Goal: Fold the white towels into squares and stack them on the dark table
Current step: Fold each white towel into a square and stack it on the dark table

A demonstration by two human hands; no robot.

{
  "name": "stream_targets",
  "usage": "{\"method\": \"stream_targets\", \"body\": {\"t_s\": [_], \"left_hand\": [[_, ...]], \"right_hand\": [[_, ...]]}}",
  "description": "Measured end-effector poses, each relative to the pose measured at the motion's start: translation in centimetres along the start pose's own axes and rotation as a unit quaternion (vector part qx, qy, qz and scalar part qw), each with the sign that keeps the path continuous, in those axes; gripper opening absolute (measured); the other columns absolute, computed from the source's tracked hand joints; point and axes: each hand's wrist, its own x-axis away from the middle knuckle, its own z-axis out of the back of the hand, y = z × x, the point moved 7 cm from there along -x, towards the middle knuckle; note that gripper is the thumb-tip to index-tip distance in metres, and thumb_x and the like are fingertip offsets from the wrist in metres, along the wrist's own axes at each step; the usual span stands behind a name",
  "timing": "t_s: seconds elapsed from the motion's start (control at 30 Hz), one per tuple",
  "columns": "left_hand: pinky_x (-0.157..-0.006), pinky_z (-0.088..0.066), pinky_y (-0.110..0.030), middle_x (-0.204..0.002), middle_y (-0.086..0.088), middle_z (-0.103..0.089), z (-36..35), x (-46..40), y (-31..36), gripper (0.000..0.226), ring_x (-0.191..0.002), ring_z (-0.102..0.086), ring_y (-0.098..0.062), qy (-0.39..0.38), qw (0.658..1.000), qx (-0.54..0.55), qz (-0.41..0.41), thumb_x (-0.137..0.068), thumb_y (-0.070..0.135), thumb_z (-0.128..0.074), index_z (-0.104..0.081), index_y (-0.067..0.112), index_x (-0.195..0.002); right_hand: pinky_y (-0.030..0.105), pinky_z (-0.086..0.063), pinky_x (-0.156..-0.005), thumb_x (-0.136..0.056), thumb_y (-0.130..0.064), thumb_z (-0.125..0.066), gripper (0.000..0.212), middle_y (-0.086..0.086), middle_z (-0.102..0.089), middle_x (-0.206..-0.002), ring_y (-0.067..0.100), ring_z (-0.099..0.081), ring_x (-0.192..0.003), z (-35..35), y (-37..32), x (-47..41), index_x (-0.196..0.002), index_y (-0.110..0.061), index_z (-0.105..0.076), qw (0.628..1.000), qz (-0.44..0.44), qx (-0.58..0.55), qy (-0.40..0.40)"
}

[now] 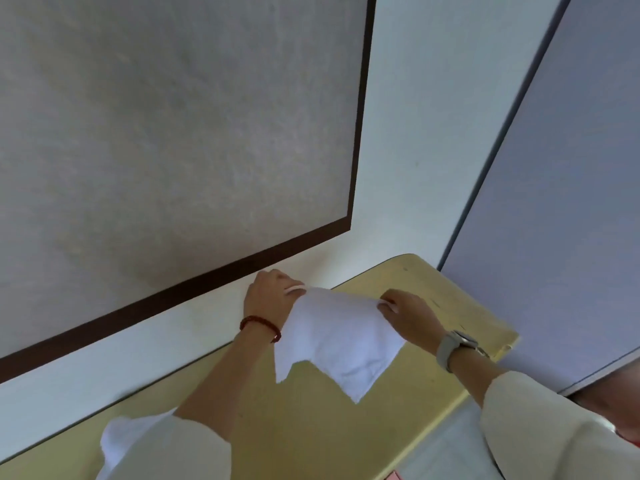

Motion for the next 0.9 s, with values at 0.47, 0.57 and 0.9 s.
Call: {"method": "stream_targets", "body": {"t_s": [0.47, 0.57, 0.9], "left_hand": [[-0.063, -0.049, -0.032, -0.078, -0.001, -0.069, -2.0, 4.9, 0.4, 0.020, -0.084, -0.045, -0.015, 0.121, 0.971, -0.006, -0.204, -0.060, 0.006, -0.076, -0.075, 0.018, -0.075], [-0.065, -0.053, -0.029, -0.079, -0.001, -0.070, -8.4, 8.0, -2.7, 0.026, -0.084, -0.047, -0.012, -0.032, 0.984, 0.008, -0.174, -0.056, 0.002, -0.083, -0.076, 0.018, -0.076], [-0.058, -0.034, -0.018, -0.071, 0.000, -0.054, -18.5, 18.4, -9.1, 0.019, -0.065, -0.048, -0.012, -0.402, 0.891, 0.157, 0.138, -0.085, 0.030, -0.064, -0.066, 0.011, -0.087]], "right_hand": [[0.027, -0.027, -0.072, -0.079, -0.015, -0.039, 0.023, -0.002, -0.063, -0.074, 0.015, -0.051, -0.076, -0.2, 3.1, 5.0, -0.082, -0.016, -0.062, 0.967, 0.118, 0.095, 0.207], [0.029, -0.029, -0.072, -0.073, -0.010, -0.051, 0.017, -0.005, -0.062, -0.072, 0.015, -0.054, -0.075, -6.5, 5.5, 7.7, -0.077, -0.021, -0.064, 0.983, 0.083, 0.133, 0.092], [0.020, -0.031, -0.073, -0.094, -0.021, -0.047, 0.022, 0.004, -0.062, -0.112, 0.019, -0.054, -0.103, -15.6, 10.0, 16.3, -0.111, -0.011, -0.059, 0.959, -0.184, -0.056, -0.208]]}}
